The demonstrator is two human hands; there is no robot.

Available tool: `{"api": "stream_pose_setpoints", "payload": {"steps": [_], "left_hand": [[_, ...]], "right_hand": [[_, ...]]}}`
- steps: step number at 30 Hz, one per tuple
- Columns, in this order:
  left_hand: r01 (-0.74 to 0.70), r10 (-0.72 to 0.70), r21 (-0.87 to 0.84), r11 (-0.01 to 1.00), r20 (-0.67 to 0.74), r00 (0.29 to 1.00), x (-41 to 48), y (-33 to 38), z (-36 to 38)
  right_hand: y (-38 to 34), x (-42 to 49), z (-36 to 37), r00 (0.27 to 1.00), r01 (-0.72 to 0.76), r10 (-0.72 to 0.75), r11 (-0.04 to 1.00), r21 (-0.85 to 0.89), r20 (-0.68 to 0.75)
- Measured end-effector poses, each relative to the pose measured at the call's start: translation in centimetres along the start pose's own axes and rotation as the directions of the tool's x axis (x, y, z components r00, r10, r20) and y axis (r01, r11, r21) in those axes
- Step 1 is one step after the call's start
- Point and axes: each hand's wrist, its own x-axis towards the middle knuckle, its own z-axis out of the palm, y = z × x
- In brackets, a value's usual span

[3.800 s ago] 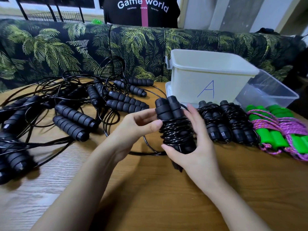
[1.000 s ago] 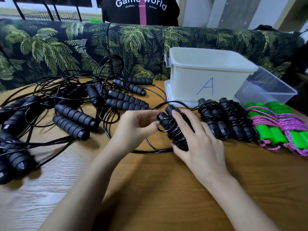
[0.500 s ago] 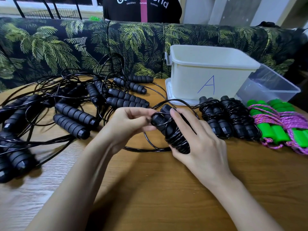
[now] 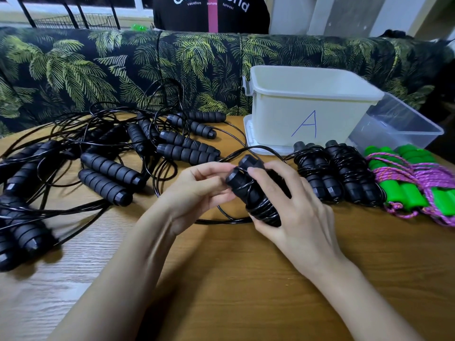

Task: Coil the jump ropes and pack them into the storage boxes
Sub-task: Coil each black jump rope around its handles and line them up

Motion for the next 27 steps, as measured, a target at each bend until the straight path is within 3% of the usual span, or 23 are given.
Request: {"api": "stream_pose_setpoints", "payload": {"steps": [5, 9, 12, 15, 19, 25, 27], "left_hand": [[-0.247, 0.246, 0.338, 0.908, 0.047, 0.968, 0.0, -0.3, -0.3], [-0.297, 0.283, 0.570, 0.766, 0.115, 0.952, 0.0, -0.5, 0.0], [-0.261, 0.225, 0.513, 0.817, 0.134, 0.965, 0.0, -0.8, 0.2], [-0.214, 0.175, 0.324, 0.922, 0.145, 0.974, 0.2, -1.4, 0.7], [-0.242, 0.258, 0.183, 0.953, -0.067, 0.964, 0.2, -2.0, 2.0], [-0.342, 0.391, 0.381, 0.859, -0.058, 0.918, 0.6, -2.5, 1.5], [-0.372, 0.425, 0.480, 0.794, -0.002, 0.905, 0.9, -3.0, 1.4]], "right_hand": [[0.0, -0.1, -0.1, 0.999, -0.038, 0.039, 0.998, -0.046, 0.029], [-0.1, -0.3, -0.1, 0.997, -0.066, 0.069, 0.996, -0.055, 0.039], [0.0, -0.2, 0.1, 0.995, -0.095, 0.097, 0.993, -0.072, 0.024], [0.2, 0.1, 0.2, 0.993, -0.116, 0.115, 0.991, -0.072, -0.018], [-0.2, 0.2, 0.6, 0.996, -0.082, 0.080, 0.994, -0.070, -0.029], [0.5, -0.2, 1.8, 0.989, -0.144, 0.138, 0.979, 0.143, 0.054], [0.8, 0.2, 2.6, 0.974, -0.226, 0.209, 0.933, 0.279, 0.090]]}}
